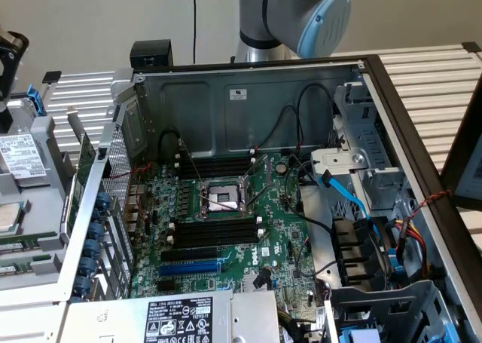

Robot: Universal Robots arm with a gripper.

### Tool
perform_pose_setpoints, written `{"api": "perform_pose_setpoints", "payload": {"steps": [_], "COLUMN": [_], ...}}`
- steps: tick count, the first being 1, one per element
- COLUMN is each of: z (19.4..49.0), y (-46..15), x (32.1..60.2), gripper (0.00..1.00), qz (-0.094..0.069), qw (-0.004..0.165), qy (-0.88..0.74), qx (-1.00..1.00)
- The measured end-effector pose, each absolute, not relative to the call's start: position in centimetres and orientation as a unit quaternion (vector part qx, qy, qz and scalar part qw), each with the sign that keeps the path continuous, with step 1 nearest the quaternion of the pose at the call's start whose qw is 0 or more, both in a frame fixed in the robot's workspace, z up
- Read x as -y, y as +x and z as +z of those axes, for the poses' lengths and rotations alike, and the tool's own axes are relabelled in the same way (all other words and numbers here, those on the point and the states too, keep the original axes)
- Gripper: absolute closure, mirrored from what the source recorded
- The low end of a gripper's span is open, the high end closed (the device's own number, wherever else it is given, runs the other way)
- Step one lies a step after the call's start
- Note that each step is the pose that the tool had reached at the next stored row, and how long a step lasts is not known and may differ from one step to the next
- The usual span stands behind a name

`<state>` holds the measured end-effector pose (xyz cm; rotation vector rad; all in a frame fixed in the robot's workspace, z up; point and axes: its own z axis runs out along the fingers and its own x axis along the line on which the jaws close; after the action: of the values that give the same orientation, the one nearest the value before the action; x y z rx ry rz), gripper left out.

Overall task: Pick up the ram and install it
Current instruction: 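Reach for the ram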

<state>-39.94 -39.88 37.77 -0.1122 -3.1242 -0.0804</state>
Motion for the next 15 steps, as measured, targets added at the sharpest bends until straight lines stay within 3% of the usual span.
{"api": "perform_pose_setpoints", "payload": {"steps": [15], "z": [37.2], "y": [-43.4], "x": [38.4], "gripper": [0.90], "qz": [-0.019], "qw": [0.010], "qy": [-0.036], "qx": [0.999]}}
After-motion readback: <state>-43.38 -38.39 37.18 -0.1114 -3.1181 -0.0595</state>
